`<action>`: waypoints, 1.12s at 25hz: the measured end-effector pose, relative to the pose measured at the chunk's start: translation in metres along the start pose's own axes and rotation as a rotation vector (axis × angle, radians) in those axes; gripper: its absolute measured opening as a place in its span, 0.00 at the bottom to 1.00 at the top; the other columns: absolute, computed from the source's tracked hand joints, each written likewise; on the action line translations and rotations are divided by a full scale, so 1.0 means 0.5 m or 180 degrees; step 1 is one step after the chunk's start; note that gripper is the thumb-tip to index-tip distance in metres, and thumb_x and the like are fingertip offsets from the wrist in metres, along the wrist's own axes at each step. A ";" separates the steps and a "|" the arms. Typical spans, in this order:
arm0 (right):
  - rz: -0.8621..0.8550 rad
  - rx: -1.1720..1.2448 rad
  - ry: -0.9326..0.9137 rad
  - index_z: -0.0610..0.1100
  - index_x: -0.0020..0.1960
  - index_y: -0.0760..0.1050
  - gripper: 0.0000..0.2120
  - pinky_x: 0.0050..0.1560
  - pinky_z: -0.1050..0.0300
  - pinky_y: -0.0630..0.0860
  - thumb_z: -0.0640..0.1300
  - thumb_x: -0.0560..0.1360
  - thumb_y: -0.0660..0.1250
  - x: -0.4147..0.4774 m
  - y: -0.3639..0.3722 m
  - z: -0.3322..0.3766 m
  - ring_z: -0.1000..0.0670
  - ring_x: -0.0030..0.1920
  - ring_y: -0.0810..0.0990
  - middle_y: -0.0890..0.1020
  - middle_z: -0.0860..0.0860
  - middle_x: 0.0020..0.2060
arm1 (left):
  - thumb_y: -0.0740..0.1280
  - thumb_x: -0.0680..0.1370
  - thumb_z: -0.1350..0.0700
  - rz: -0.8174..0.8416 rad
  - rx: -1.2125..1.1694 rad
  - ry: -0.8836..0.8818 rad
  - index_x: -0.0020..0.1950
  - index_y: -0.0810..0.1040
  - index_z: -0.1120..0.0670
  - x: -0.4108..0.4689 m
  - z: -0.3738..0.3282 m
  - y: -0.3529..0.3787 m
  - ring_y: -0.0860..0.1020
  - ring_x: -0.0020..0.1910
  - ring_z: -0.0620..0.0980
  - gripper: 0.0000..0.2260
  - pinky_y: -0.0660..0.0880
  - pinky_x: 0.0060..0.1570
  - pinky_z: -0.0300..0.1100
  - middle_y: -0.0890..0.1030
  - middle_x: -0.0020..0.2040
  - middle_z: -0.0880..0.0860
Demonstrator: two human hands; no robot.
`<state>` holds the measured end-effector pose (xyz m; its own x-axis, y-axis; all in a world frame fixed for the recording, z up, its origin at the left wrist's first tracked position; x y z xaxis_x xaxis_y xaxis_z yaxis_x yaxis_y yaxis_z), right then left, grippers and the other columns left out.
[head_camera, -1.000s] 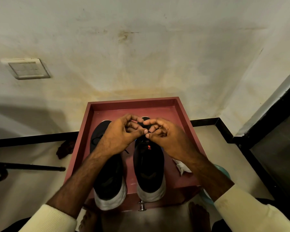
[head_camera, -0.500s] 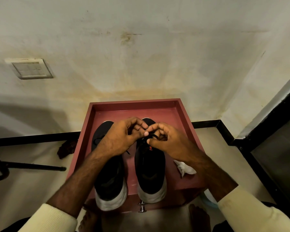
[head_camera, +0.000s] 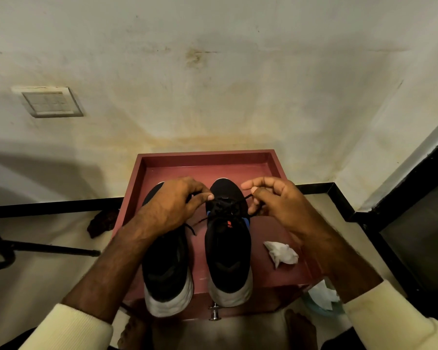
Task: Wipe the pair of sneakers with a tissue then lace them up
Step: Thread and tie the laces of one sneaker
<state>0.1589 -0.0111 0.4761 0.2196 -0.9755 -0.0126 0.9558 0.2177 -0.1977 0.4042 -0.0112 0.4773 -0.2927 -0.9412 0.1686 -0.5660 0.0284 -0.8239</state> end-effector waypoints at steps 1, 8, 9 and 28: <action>0.0009 0.0355 0.0232 0.40 0.58 0.83 0.11 0.43 0.54 0.85 0.35 0.84 0.61 0.000 0.001 -0.001 0.51 0.31 0.78 0.75 0.51 0.28 | 0.67 0.82 0.46 0.0016 0.0058 0.0007 0.55 0.86 0.50 0.000 0.003 -0.006 0.80 0.48 0.44 0.11 0.76 0.50 0.40 0.82 0.49 0.45; -0.0127 -0.0442 0.0740 0.39 0.55 0.84 0.06 0.21 0.70 0.63 0.36 0.81 0.68 0.000 -0.045 0.003 0.60 0.17 0.69 0.78 0.58 0.25 | 0.68 0.82 0.45 0.0739 0.0370 -0.0619 0.42 0.83 0.45 -0.024 0.051 -0.066 0.76 0.30 0.37 0.11 0.69 0.35 0.31 0.79 0.33 0.43; -0.0141 -0.0553 0.0730 0.40 0.54 0.84 0.05 0.25 0.72 0.67 0.36 0.80 0.70 -0.002 -0.058 0.006 0.62 0.21 0.74 0.82 0.55 0.30 | 0.68 0.82 0.46 0.0835 0.0391 -0.0712 0.41 0.83 0.45 -0.027 0.058 -0.070 0.75 0.28 0.36 0.11 0.69 0.33 0.31 0.78 0.31 0.43; 0.0007 -0.2471 0.0735 0.51 0.45 0.80 0.23 0.46 0.50 0.84 0.69 0.79 0.60 0.001 0.021 -0.061 0.51 0.35 0.84 0.85 0.51 0.34 | 0.61 0.83 0.42 0.0503 0.0553 -0.1284 0.56 0.83 0.46 -0.019 -0.006 0.033 0.84 0.43 0.47 0.14 0.83 0.52 0.49 0.85 0.41 0.44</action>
<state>0.1632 -0.0100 0.4442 0.0944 -0.9754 -0.1991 0.5285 0.2186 -0.8203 0.3955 -0.0006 0.4637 -0.0224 -0.9866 -0.1616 -0.3911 0.1574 -0.9068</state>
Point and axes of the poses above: each hand's wrist, its own x-axis towards the middle knuckle, its own y-axis out of the palm, z = x × y, the point moved 2 cm from there along x, towards the middle knuckle
